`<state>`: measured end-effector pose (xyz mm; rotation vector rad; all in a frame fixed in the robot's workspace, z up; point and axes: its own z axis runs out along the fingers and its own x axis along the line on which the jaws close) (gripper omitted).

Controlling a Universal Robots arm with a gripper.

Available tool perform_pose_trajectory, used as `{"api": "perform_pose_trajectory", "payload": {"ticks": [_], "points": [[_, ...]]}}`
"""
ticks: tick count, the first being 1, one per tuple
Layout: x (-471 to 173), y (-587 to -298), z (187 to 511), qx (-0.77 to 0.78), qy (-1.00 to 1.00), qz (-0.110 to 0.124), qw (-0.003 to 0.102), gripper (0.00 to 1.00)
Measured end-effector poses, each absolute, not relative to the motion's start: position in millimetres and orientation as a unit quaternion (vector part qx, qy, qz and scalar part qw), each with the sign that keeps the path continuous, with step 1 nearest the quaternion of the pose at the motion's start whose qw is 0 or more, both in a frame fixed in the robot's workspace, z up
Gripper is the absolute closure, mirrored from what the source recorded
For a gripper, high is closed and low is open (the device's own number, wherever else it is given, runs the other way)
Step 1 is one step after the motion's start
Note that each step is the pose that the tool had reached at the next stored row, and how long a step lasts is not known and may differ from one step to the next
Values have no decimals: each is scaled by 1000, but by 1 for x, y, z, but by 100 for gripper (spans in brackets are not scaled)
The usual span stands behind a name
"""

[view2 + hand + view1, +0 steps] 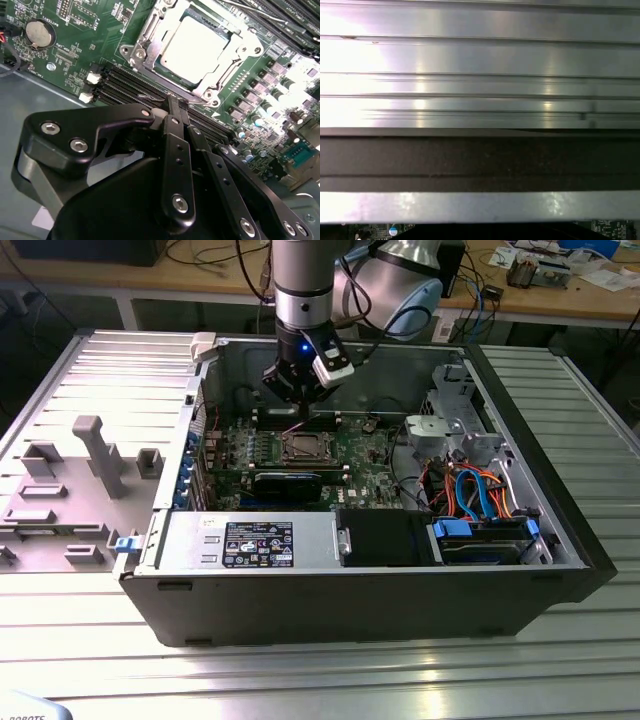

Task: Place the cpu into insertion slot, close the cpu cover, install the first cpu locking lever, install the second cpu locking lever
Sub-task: 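Install the first cpu locking lever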

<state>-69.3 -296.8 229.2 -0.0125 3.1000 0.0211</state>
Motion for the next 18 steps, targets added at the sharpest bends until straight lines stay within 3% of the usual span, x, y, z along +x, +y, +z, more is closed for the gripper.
{"api": "perform_pose_trajectory", "payload": {"ticks": [18], "points": [[-54, -297, 220, 4, 1000, 6, 21, 89]]}}
